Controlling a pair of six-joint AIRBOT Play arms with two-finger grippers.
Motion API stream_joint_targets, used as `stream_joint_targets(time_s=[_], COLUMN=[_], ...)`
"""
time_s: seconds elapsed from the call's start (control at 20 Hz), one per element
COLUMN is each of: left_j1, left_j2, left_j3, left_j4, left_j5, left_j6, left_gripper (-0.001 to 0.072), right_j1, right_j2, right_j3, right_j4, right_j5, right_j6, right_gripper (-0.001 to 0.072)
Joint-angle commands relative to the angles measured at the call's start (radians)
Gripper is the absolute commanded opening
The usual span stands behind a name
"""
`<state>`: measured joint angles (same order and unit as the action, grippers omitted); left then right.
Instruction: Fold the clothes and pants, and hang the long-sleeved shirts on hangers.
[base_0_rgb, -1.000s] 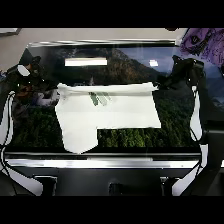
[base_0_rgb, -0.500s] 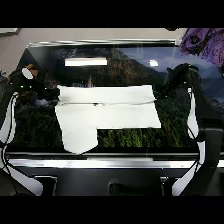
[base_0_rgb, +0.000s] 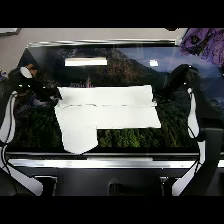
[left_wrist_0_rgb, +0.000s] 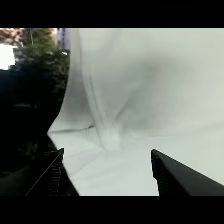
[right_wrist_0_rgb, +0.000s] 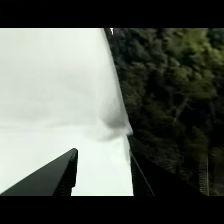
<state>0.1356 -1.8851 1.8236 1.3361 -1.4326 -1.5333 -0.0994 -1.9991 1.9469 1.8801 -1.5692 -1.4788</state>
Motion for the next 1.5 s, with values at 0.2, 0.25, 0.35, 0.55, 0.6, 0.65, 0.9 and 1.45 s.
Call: stream_joint_targets(time_s=[0.2, 0.25, 0.35, 0.55, 0.6, 0.65, 0.9, 1.45], left_j1=[0.238, 0.269, 0.297, 0.265, 0.254, 0.241, 0.125, 0.027], left_j2=[0.419, 0.502, 0.639, 0.781, 0.786, 0.782, 0.756, 0.698], left_j3=[-0.435, -0.576, -0.822, -1.149, -1.193, -1.229, -1.313, -1.315], left_j4=[-0.061, -0.112, -0.197, -0.316, -0.359, -0.405, -0.477, -0.536], left_j5=[-0.003, 0.027, 0.08, 0.176, 0.194, 0.21, 0.274, 0.304], left_j6=[-0.044, -0.037, -0.035, -0.008, 0.012, 0.033, 0.06, 0.068], left_gripper=[0.0617, 0.0618, 0.0618, 0.0618, 0.0618, 0.0618, 0.0618, 0.0015], right_j1=[-0.285, -0.311, -0.329, -0.314, -0.312, -0.312, -0.312, -0.288], right_j2=[0.291, 0.33, 0.392, 0.436, 0.437, 0.437, 0.437, 0.436], right_j3=[-0.398, -0.493, -0.656, -0.806, -0.816, -0.819, -0.819, -0.87], right_j4=[0.204, 0.232, 0.253, 0.267, 0.271, 0.274, 0.28, 0.256], right_j5=[0.051, 0.076, 0.125, 0.179, 0.182, 0.183, 0.184, 0.253], right_j6=[-0.167, -0.193, -0.23, -0.257, -0.262, -0.261, -0.261, -0.267], right_gripper=[0.0384, 0.0384, 0.0384, 0.0384, 0.0384, 0.0384, 0.0384, 0.0522])
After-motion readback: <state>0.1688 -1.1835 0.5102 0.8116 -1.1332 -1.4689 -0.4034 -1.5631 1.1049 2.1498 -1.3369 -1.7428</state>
